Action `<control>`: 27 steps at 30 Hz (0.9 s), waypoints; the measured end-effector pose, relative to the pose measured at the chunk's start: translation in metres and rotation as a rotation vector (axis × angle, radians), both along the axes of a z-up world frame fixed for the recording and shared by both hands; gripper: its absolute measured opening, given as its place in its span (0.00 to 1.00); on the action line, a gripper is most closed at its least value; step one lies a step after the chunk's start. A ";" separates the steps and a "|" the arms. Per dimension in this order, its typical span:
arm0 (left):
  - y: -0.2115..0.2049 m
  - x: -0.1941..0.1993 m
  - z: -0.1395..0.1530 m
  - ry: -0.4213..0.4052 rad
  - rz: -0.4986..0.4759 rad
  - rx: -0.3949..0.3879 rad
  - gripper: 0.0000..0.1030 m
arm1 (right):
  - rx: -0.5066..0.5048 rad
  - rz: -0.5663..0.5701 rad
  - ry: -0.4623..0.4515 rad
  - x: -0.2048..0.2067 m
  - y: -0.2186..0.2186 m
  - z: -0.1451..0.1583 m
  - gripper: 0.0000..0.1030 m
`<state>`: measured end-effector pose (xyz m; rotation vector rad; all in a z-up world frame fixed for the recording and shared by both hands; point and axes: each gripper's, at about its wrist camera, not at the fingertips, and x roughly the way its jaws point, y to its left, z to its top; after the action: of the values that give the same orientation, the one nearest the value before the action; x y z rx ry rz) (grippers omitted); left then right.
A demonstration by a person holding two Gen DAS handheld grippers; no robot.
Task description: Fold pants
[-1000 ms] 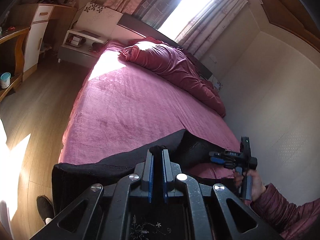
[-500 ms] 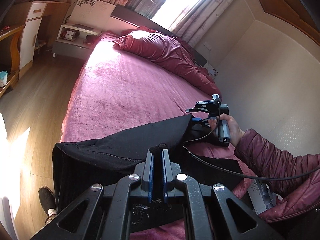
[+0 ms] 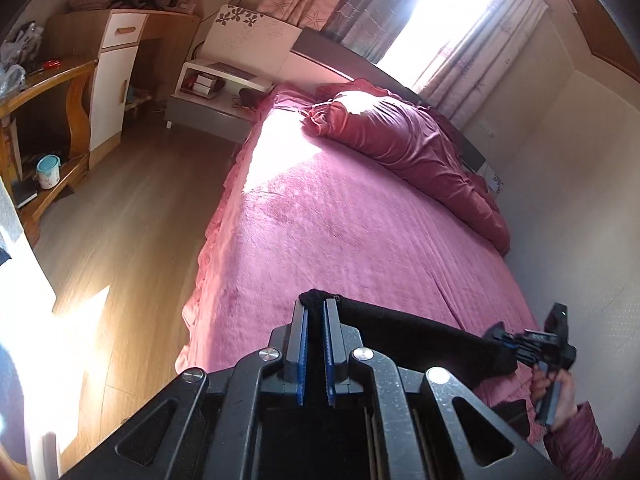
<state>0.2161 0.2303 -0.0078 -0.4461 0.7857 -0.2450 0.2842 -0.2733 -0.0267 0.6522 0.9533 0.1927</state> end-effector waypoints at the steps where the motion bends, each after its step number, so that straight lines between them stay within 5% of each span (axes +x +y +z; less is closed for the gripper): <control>1: 0.001 0.010 0.000 0.006 0.010 0.019 0.06 | 0.008 0.010 -0.028 -0.009 0.003 0.008 0.08; 6: 0.001 0.011 0.001 -0.007 0.020 0.043 0.06 | 0.024 0.076 -0.118 -0.076 0.011 0.021 0.08; 12: 0.012 -0.053 -0.016 -0.001 0.030 0.010 0.06 | 0.017 0.130 -0.066 -0.150 0.025 -0.021 0.07; 20: 0.031 -0.145 -0.083 0.151 0.101 -0.094 0.06 | -0.059 0.157 0.076 -0.199 0.048 -0.086 0.07; 27: 0.030 -0.188 -0.139 0.298 0.165 -0.163 0.06 | -0.113 0.150 0.174 -0.209 0.050 -0.134 0.07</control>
<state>0.0281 0.2598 -0.1466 -0.7088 1.0187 -0.0886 0.0756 -0.2230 -0.1609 0.4993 1.1732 0.2160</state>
